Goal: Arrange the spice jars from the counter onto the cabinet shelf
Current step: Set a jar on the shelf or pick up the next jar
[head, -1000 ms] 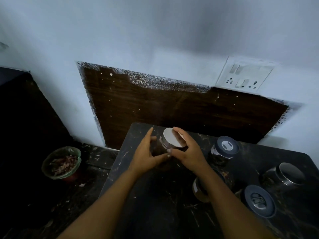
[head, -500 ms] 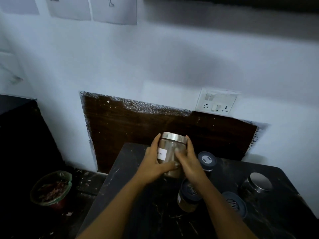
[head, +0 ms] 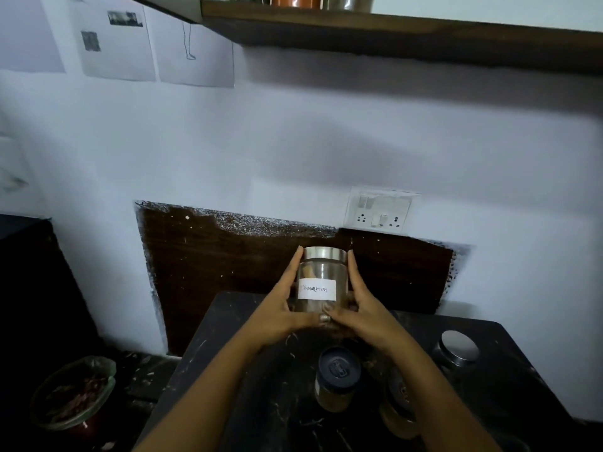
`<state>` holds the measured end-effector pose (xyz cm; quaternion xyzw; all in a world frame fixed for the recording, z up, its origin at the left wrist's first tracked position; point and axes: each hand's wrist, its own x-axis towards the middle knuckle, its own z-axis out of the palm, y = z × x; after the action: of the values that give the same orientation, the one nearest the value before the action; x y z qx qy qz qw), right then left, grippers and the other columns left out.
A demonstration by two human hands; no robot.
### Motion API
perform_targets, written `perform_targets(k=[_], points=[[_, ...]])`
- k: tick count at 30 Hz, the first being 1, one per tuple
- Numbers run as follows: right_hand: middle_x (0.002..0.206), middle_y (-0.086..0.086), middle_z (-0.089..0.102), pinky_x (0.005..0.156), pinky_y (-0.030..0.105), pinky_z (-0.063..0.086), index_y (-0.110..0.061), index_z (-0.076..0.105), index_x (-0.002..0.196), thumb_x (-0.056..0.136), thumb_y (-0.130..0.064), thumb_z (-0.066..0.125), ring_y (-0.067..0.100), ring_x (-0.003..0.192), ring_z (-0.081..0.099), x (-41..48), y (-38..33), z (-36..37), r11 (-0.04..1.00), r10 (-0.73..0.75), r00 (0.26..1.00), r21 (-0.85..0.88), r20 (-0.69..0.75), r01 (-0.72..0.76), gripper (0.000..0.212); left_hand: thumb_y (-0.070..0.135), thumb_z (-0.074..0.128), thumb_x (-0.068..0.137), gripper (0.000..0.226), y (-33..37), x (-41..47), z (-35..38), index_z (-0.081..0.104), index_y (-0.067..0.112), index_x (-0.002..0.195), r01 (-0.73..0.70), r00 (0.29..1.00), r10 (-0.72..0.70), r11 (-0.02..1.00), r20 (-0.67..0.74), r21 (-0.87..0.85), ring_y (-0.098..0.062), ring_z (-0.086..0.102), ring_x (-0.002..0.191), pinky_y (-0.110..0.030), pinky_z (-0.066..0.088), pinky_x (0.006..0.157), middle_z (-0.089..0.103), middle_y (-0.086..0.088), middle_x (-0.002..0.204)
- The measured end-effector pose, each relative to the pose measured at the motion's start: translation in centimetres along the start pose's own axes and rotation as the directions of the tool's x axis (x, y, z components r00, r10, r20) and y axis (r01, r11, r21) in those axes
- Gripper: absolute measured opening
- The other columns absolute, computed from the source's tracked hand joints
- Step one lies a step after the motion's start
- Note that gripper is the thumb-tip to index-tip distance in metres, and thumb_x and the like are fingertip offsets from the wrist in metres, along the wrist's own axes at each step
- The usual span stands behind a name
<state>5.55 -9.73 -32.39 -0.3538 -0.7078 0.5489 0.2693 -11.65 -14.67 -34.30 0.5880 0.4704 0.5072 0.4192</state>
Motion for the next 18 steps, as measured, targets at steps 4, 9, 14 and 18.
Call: perform_targets(k=[4,9,14,18], points=[[0.139,0.008,0.045,0.07,0.027,0.058,-0.058,-0.018,0.136,0.072,-0.03,0.073,0.017,0.1,0.063,-0.8,-1.5,-1.5,0.992,-0.002,0.998,-0.129,0.061,0.01,0.114,0.025,0.085,0.061,0.114,1.0,0.2,0.5,0.004,0.055,0.135,-0.044,0.999,0.042,0.997,0.03,0.061,-0.011,0.053,0.117,-0.027,0.052,0.091,0.04,0.021,0.131],[0.146,0.008,0.04,0.082,0.036,0.057,-0.062,-0.022,0.131,0.065,-0.045,0.071,0.021,0.107,0.063,-2.0,-2.3,-2.8,0.984,-0.022,0.996,-0.173,0.085,0.037,0.115,0.05,0.081,0.055,0.117,1.7,0.6,1.0,-0.002,0.061,0.137,-0.069,0.997,0.062,0.975,0.04,0.213,-0.012,0.04,0.13,-0.04,0.043,0.104,0.027,0.013,0.146],[0.147,0.005,0.041,0.092,0.03,0.052,-0.06,-0.028,0.129,0.075,-0.041,0.067,0.012,0.108,0.06,-2.2,-3.5,-4.2,0.963,-0.084,0.996,-0.254,0.024,0.087,0.11,0.045,0.083,0.058,0.117,3.9,2.0,1.5,0.0,0.058,0.14,-0.157,0.988,0.149,0.938,0.049,0.309,-0.006,0.04,0.129,-0.034,0.043,0.103,0.031,0.015,0.145],[0.141,-0.006,0.047,0.094,0.023,0.049,-0.058,-0.028,0.132,0.085,-0.027,0.066,0.002,0.103,0.061,-2.0,-5.6,-6.1,0.95,-0.152,0.988,-0.277,-0.001,0.146,0.109,0.029,0.086,0.062,0.118,6.6,3.8,1.8,0.0,0.054,0.14,-0.245,0.969,0.239,0.909,0.059,0.337,-0.005,0.049,0.12,-0.014,0.047,0.088,0.039,0.012,0.139]])
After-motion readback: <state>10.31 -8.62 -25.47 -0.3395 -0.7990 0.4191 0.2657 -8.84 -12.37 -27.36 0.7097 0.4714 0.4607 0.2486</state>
